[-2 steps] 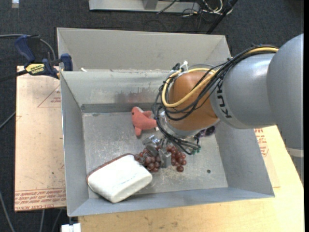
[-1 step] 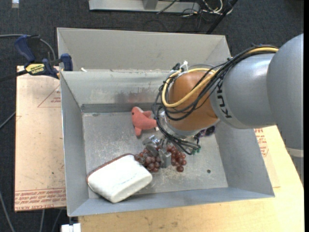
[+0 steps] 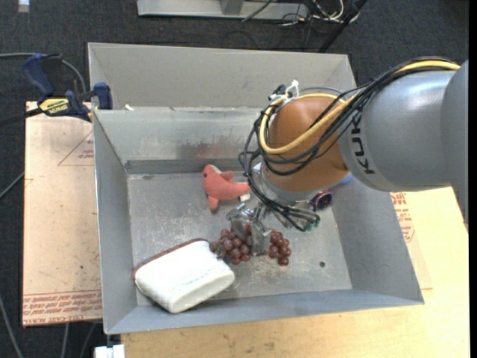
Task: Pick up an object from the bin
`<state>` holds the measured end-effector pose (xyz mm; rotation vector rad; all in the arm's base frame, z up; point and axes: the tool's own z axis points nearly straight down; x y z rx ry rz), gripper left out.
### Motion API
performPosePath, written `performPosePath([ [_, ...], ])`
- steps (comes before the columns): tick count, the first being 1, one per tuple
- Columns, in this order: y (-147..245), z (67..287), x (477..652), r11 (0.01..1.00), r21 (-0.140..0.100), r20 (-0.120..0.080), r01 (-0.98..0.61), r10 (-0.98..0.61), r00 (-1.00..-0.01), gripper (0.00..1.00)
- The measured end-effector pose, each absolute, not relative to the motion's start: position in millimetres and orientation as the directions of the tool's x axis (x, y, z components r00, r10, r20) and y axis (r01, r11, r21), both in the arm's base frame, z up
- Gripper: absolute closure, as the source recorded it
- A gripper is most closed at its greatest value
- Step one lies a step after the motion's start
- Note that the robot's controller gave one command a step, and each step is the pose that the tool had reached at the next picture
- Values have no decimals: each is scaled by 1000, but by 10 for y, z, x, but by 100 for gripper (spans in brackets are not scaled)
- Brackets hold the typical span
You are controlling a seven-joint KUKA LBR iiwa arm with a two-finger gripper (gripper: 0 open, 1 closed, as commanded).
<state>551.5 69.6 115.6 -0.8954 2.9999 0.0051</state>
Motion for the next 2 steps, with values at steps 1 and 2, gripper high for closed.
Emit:
performPosePath([
  [1,712,1521,5477,841,-3,-21,-541,-541,-841,100],
  [2,626,1781,5602,796,-1,-15,-606,-606,-796,100],
])
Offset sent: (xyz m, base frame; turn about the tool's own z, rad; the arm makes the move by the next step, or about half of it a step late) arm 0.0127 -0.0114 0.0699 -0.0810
